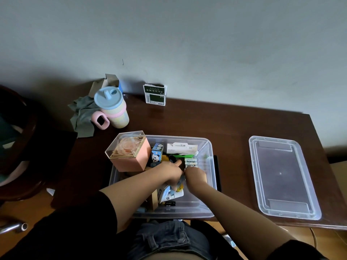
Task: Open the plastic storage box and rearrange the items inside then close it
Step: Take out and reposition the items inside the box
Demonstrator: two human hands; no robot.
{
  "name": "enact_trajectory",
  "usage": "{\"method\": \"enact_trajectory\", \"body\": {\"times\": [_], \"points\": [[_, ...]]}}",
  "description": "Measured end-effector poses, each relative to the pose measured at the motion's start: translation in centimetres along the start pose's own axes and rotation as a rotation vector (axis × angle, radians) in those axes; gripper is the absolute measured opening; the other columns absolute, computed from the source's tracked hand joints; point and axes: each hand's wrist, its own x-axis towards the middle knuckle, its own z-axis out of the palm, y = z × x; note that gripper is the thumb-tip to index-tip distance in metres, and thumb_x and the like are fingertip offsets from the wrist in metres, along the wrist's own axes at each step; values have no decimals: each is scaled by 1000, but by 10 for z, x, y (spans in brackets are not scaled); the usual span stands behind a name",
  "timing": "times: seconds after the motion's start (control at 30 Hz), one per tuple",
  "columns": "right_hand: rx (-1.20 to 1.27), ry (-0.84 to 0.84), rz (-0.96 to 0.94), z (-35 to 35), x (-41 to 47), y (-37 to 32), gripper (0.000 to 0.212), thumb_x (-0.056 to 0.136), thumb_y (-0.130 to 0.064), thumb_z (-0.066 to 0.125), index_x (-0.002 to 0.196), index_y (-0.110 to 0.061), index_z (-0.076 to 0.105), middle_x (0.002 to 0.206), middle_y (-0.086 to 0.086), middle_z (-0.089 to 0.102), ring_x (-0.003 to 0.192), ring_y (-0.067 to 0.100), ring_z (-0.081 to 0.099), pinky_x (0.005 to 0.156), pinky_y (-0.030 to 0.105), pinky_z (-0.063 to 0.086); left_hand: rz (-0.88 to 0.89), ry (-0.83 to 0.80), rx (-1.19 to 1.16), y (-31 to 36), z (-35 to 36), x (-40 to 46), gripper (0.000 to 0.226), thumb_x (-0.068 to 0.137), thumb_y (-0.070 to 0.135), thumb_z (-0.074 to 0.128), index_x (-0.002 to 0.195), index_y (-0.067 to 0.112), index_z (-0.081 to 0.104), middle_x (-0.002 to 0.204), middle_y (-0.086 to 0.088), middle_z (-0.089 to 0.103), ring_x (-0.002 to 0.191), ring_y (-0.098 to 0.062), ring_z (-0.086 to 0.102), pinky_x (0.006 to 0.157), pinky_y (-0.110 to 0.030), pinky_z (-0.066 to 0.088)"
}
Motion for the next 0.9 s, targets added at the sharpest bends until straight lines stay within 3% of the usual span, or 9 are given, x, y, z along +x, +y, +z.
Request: {"method": "enact_trajectory", "body": {"times": [0.1, 0.57, 0.9], "points": [[78, 5, 35, -2, 1, -2, 25, 93, -8, 45, 115, -5, 54, 114, 12, 64, 107, 30, 61, 79, 35, 50, 13, -18, -2, -2, -2, 1, 58, 88, 36, 65, 140, 20, 46, 150, -11, 19, 118, -33, 48, 79, -35, 43], [65, 43, 14, 0, 4, -3, 25, 92, -1, 43, 112, -6, 56, 112, 12, 65, 104, 30, 63, 79, 34, 51, -2, -12, -1, -2, 1, 4, 55, 85, 36, 68, 132, 13, 52, 140, -11, 28, 102, -30, 52, 69, -34, 41], [11, -26, 5, -13, -4, -5, 25, 93, -3, 45, 110, -6, 62, 113, 10, 64, 107, 28, 61, 81, 34, 51, -1, -29, -13, -3, -3, -2, 59, 86, 36, 67, 137, 13, 47, 146, -9, 23, 112, -33, 50, 77, -37, 44]]}}
